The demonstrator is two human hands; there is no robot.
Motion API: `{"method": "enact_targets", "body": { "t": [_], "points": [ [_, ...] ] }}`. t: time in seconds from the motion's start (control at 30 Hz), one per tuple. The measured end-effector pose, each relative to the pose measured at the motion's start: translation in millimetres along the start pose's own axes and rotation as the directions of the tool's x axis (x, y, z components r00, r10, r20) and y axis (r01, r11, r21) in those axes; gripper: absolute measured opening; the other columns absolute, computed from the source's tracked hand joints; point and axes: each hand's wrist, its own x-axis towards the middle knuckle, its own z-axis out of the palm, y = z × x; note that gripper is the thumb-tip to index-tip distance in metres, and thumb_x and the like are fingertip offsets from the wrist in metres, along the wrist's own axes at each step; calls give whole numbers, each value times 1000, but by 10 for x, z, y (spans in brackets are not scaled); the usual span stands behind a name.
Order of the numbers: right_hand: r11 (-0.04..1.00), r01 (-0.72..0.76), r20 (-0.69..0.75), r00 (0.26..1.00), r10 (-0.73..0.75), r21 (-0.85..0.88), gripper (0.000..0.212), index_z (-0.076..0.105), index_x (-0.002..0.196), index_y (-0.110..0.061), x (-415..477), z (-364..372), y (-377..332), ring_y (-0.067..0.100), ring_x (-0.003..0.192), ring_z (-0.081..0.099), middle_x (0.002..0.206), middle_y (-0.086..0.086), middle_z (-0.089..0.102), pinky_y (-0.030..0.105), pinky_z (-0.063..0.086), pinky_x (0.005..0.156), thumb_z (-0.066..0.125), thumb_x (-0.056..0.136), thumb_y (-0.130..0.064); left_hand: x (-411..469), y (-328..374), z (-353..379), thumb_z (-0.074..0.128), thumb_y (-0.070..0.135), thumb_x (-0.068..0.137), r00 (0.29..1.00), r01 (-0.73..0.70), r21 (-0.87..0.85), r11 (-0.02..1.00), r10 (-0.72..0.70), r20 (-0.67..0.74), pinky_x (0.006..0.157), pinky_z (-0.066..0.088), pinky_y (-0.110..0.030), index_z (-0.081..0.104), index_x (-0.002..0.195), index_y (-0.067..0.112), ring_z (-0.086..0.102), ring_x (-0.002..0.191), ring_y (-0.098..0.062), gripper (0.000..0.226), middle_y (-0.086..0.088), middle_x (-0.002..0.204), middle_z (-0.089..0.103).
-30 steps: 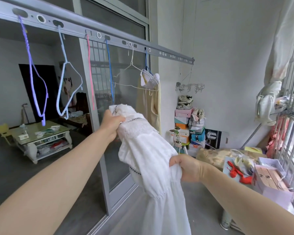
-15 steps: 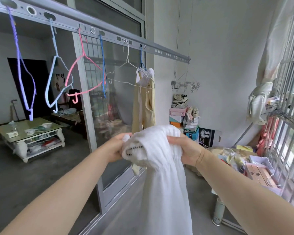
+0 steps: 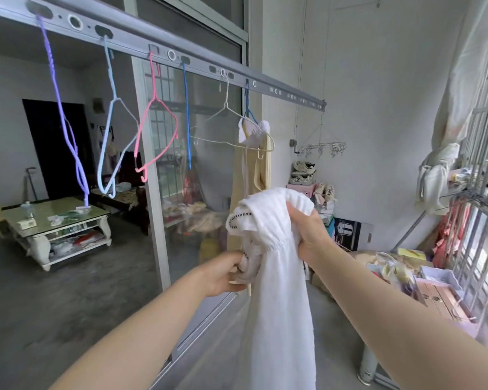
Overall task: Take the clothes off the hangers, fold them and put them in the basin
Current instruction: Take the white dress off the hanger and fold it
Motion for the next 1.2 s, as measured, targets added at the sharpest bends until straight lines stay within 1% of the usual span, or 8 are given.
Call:
{"method": "enact_targets", "body": {
  "t": [0.17,0.27,0.4,0.6,0.8,0.97,1.07,1.2],
  "points": [
    [987,23,-21,999,-27,-156,61,55,123,-15,48,109,31,25,104,65,115,7,67,46,52,94,82,68,-24,202,-115,-106,51,9,79,950,-257,74,964,266,-164,85,44,-35,59,119,33,60,101,-22,47,0,114,67],
    [973,79,13,997,-78,-217,48,57,116,-17,65,153,-15,25,100,67,110,7,68,45,54,90,79,73,-14,565,-271,-585,63,59,79,949,-262,-7,965,256,-185,95,47,-38,64,116,30,61,113,-21,47,1,123,65],
    [966,97,31,995,-93,-240,40,57,113,-20,94,138,-32,27,99,67,110,9,68,49,53,90,73,79,-6,21,-99,-144,27,79,84,964,-257,-92,962,262,53,114,27,-48,55,133,29,45,133,-26,75,-3,140,52],
    [906,62,213,977,32,-419,84,30,145,-16,168,39,38,27,105,64,125,11,59,41,56,83,71,73,-1,-163,-128,27,89,38,49,970,-222,53,974,215,115,89,52,-26,58,123,16,66,104,-11,83,5,111,71],
    [934,75,348,936,55,-349,42,57,120,-7,83,-15,9,29,104,64,109,13,65,48,51,92,57,82,10,-62,-215,-59,82,21,54,948,-274,103,956,287,-141,90,53,-30,56,125,16,67,101,-13,75,2,112,69],
    [937,25,198,979,48,-349,36,59,120,-27,21,-312,151,22,112,63,119,-1,66,48,50,94,68,86,-22,-40,-239,31,77,13,68,960,-271,7,963,271,-67,82,56,-30,56,119,14,67,102,-19,55,-6,114,68],
    [892,-190,134,955,266,-411,70,41,135,-42,-47,-553,348,18,117,58,135,-7,54,46,50,93,77,74,-43,-10,-243,93,77,20,70,971,-228,-38,973,224,-88,92,53,-41,56,124,4,66,105,-27,61,-13,115,68],
    [851,-385,260,834,487,-357,58,48,133,-30,-231,-650,543,28,109,64,121,7,66,46,52,90,71,82,-15,42,-233,125,67,10,87,959,-240,-104,965,219,-182,85,56,-36,55,122,2,66,101,-27,38,-17,116,66]
  ]
}}
